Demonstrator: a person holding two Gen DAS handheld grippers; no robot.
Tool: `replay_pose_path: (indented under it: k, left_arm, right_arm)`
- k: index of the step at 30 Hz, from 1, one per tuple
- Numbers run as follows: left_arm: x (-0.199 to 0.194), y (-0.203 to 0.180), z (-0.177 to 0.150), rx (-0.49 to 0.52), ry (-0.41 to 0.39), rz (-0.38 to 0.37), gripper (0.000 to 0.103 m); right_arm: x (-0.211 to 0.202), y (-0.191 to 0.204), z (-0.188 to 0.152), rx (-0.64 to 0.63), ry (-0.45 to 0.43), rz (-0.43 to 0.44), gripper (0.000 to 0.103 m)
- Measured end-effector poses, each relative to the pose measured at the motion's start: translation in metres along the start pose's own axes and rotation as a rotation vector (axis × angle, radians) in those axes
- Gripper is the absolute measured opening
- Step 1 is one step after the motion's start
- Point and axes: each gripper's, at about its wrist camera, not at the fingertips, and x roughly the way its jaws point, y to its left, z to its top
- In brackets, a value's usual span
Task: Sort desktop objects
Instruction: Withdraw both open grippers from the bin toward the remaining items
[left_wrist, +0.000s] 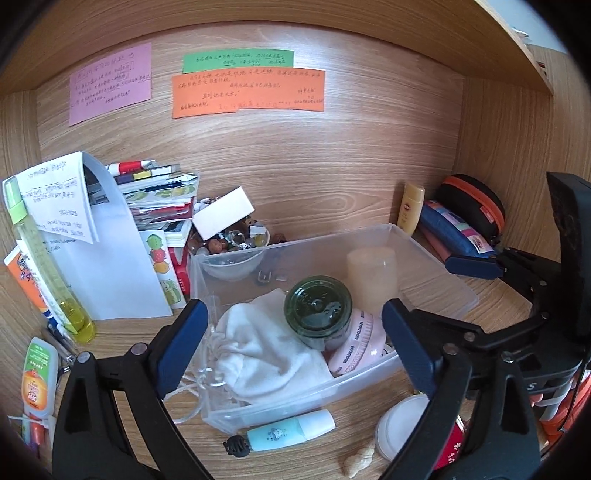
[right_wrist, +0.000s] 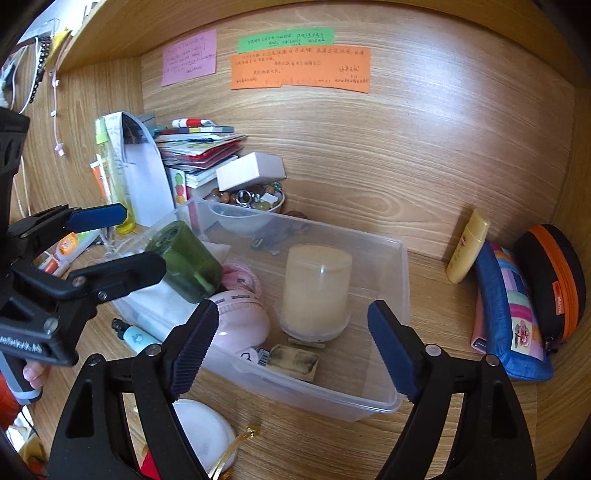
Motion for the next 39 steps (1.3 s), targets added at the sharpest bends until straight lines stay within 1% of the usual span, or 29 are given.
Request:
replay_pose_path:
  k: [5,9,11,15,20,26,28,31,35,37,39]
  left_arm:
    - [-0.019,0.008,0.002,-0.011,-0.015,0.034,0.098]
    - [-0.031,0.023,-0.001,-0.045,0.017,-0.006,0.098]
    - [-0.036,0.031,-0.006,-0.062,0.033,-0.009,0.099]
    - [-0.042,0.042,-0.019,-0.058,0.068,0.028,0.099]
    - [-0.046,0.051,-0.043,-0.05,0.119,0.058,0.099]
    - [-0.052,0.052,-0.069,-0.041,0.164,0.054,0.099]
    - [-0.054,0.049,-0.076,-0.027,0.17,0.056,0.099]
    - [-0.056,0.045,-0.086,-0.015,0.176,0.048,0.099]
    - [-0.05,0.039,-0.097,-0.018,0.212,0.011,0.099]
    - [-0.048,0.033,-0.101,-0.013,0.227,-0.005,0.099]
    - [-0.046,0.026,-0.104,0.001,0.238,-0.015,0.099]
  right_arm:
    - [-0.014,-0.002,-0.006,0.023,0.01,0.006,0.082]
    - [-0.028,-0.006,-0.014,0.04,0.012,-0.003,0.083]
    - [-0.033,-0.006,-0.02,0.03,0.013,-0.036,0.086]
    - [-0.04,-0.002,-0.034,-0.008,0.035,-0.067,0.087]
    - [-0.047,0.006,-0.056,-0.017,0.068,-0.054,0.087]
    - [-0.046,0.018,-0.088,-0.026,0.13,-0.052,0.087]
    - [-0.048,0.021,-0.097,-0.015,0.145,-0.029,0.087]
    - [-0.051,0.031,-0.107,-0.008,0.163,0.034,0.087]
    - [-0.041,0.05,-0.11,-0.02,0.211,0.095,0.087]
    - [-0.03,0.059,-0.113,-0.034,0.249,0.107,0.086]
    - [-0.026,0.064,-0.115,-0.046,0.263,0.105,0.083]
